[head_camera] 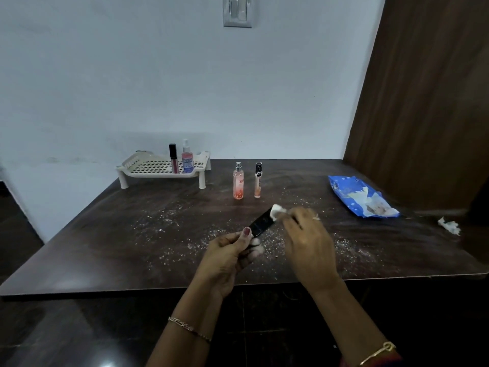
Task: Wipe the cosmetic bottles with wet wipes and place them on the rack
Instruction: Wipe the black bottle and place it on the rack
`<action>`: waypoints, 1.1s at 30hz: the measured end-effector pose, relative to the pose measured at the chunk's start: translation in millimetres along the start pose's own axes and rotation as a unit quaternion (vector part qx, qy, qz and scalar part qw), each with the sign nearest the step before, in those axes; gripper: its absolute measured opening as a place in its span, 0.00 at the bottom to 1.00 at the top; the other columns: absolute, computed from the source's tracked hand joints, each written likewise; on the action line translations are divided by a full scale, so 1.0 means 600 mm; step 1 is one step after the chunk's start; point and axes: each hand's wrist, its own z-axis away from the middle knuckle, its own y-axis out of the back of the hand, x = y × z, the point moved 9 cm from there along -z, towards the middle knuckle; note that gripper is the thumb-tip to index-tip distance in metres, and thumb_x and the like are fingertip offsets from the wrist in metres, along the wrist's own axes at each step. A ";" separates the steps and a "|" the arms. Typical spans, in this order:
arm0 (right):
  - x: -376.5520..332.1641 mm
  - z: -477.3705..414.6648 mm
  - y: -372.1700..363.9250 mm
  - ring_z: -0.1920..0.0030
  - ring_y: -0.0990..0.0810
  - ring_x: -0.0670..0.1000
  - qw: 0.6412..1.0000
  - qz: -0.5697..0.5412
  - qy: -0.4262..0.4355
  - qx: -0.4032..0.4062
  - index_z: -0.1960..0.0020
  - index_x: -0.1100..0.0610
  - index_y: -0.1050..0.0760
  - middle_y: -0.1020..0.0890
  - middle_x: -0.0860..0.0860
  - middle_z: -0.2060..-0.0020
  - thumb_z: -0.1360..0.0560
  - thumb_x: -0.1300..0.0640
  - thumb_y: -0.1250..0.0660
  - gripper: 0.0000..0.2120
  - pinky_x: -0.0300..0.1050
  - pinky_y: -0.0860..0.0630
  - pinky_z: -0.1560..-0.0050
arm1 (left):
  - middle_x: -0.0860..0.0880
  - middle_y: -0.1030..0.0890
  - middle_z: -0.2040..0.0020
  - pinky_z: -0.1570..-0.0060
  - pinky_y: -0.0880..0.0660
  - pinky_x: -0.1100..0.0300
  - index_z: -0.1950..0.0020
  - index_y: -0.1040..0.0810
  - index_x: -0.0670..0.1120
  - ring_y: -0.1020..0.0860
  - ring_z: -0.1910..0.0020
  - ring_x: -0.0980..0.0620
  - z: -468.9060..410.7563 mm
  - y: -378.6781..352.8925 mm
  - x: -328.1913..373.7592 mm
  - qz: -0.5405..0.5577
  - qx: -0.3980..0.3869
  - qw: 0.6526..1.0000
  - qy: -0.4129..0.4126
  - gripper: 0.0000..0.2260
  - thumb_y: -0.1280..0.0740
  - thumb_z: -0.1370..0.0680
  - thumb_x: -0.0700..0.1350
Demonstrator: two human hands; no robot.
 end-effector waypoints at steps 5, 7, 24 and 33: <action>0.069 -0.002 -0.009 0.63 0.27 0.46 0.985 -0.114 -0.126 0.033 0.55 0.63 0.20 0.23 0.51 0.61 0.33 0.72 0.29 0.09 0.34 0.30 0.61 | 0.46 0.19 0.66 0.69 0.22 0.67 0.56 0.21 0.37 0.19 0.70 0.55 -0.008 0.008 0.014 0.000 0.011 1.000 -0.004 0.09 0.35 0.23 0.42; 0.088 0.007 0.002 0.62 0.27 0.44 0.959 -0.177 -0.203 0.086 0.58 0.63 0.22 0.24 0.49 0.60 0.31 0.72 0.31 0.06 0.40 0.25 0.59 | 0.48 0.19 0.67 0.70 0.22 0.67 0.56 0.22 0.37 0.19 0.70 0.56 -0.015 0.012 0.018 0.004 0.017 1.000 -0.002 0.09 0.35 0.23 0.43; -0.019 -0.019 -0.002 0.60 0.24 0.51 0.995 -0.073 0.029 0.063 0.48 0.60 0.18 0.19 0.54 0.59 0.27 0.64 0.40 0.14 0.38 0.28 0.65 | 0.51 0.28 0.73 0.83 0.33 0.71 0.58 0.26 0.42 0.30 0.80 0.60 -0.006 -0.049 -0.048 0.257 -0.093 0.938 0.213 0.06 0.35 0.30 0.44; -0.040 -0.023 0.011 0.64 0.23 0.52 0.987 -0.076 0.114 0.082 0.50 0.60 0.17 0.19 0.55 0.62 0.20 0.62 0.42 0.13 0.41 0.26 0.71 | 0.51 0.28 0.74 0.84 0.34 0.71 0.61 0.24 0.42 0.31 0.82 0.60 -0.004 -0.043 -0.027 0.242 -0.081 0.947 0.194 0.04 0.35 0.31 0.42</action>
